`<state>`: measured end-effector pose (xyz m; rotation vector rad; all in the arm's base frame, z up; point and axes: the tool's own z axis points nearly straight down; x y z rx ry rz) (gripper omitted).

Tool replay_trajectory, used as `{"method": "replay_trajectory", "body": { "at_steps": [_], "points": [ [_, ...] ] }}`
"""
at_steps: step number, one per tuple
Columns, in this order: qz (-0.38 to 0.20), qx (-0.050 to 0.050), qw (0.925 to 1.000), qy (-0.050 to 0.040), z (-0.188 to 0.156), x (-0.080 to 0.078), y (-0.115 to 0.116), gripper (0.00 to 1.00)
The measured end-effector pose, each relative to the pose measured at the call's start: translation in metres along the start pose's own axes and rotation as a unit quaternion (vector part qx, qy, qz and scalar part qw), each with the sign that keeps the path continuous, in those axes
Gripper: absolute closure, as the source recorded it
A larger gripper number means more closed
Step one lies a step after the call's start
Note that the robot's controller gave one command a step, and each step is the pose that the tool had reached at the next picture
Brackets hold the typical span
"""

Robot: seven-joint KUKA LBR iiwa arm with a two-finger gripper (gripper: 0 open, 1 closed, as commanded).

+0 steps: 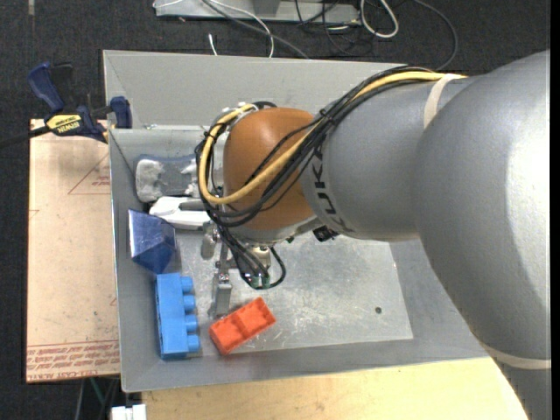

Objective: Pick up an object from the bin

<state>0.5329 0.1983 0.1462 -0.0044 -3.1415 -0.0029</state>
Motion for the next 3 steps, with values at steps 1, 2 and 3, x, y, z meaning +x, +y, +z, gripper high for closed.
{"method": "replay_trajectory", "body": {
  "at_steps": [1, 2, 3],
  "points": [
    [-0.076, 0.0, 0.9971, -0.0004, 0.029, 0.015, -0.034, 0.0],
    [-0.09, 0.0, 0.9959, -0.0004, 0.035, 0.016, -0.048, 0.0],
    [-0.094, -0.001, 0.9956, -0.0014, 0.028, 0.015, -0.043, 0.0]
  ]
}}
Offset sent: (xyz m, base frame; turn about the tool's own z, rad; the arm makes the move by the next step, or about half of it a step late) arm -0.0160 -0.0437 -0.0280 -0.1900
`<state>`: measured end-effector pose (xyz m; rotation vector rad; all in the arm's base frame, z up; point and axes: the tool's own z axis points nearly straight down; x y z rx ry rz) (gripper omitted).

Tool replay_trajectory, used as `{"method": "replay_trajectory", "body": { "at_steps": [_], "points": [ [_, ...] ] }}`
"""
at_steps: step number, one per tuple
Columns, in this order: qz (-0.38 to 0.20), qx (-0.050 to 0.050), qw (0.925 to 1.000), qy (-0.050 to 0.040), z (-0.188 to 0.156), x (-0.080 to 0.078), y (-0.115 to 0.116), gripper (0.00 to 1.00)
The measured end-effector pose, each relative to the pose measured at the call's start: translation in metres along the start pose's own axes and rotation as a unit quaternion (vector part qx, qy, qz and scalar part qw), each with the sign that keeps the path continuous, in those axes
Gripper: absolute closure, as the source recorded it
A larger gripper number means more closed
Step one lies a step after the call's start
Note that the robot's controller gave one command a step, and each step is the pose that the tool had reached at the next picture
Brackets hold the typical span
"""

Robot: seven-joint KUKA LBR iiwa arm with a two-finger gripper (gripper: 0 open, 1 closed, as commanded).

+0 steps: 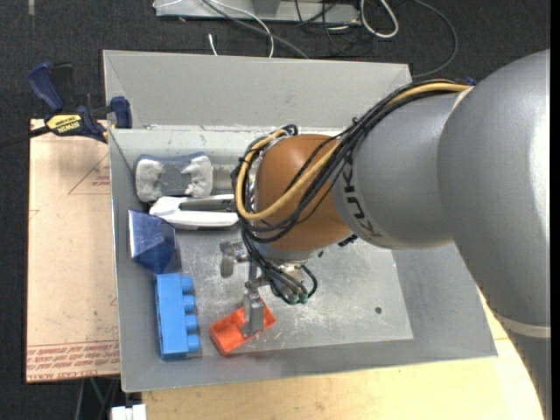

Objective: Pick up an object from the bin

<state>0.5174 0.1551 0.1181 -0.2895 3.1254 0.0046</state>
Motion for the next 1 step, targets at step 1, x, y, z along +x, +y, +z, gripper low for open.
{"method": "replay_trajectory", "body": {
  "at_steps": [1],
  "points": [
    [-0.066, 0.0, 0.9978, 0.0005, 0.0255, 0.0233, 0.0046, 0.0]
  ]
}}
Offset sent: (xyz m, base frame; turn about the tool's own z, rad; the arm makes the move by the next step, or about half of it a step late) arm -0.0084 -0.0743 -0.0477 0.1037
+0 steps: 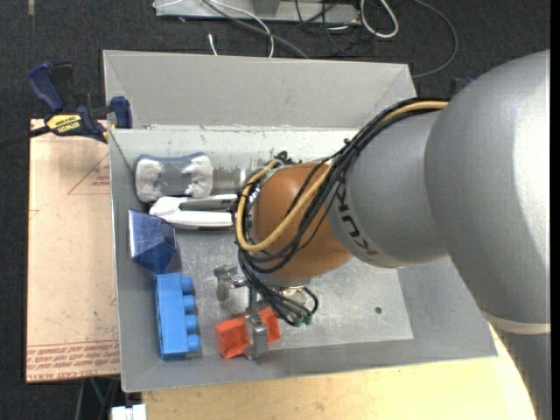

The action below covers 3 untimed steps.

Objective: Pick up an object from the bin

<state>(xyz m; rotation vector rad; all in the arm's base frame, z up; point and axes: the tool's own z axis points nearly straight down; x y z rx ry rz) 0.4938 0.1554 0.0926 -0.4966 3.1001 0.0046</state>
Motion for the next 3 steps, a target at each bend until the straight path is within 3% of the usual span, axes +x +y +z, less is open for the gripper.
{"method": "replay_trajectory", "body": {
  "at_steps": [1, 2, 3],
  "points": [
    [0.118, -0.001, 0.993, 0.0001, 0.021, 0.009, -0.072, 0.0],
    [0.015, -0.002, 0.9999, -0.0019, -0.003, 0.008, 0.002, 1.0],
    [0.016, -0.002, 0.9999, -0.0019, -0.003, 0.008, 0.002, 1.0]
  ]
}}
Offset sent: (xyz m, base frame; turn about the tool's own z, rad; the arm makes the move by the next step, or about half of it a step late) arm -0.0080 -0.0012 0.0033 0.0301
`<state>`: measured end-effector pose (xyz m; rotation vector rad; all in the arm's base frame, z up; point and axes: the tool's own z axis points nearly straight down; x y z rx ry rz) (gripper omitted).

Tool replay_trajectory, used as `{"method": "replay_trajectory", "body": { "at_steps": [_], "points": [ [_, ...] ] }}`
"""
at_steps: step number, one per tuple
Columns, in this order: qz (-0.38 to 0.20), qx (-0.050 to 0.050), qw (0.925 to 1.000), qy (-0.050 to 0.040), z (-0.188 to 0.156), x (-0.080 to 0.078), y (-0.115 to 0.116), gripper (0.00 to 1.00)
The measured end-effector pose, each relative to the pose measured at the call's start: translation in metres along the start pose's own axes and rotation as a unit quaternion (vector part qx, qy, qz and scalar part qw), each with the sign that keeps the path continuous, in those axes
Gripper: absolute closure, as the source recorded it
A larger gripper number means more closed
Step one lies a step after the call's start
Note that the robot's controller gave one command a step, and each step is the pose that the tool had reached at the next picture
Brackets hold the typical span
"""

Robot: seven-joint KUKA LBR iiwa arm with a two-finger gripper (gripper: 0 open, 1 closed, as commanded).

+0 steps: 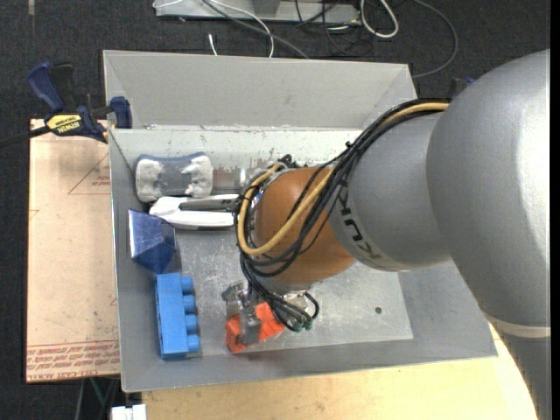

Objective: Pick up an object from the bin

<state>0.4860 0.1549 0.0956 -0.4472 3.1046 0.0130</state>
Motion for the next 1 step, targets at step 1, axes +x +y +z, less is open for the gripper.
{"method": "replay_trajectory", "body": {
  "at_steps": [1],
  "points": [
    [-0.007, 0.0, 1.0, 0.0016, -0.1107, 0.002, 0.0104, 1.0]
  ]
}}
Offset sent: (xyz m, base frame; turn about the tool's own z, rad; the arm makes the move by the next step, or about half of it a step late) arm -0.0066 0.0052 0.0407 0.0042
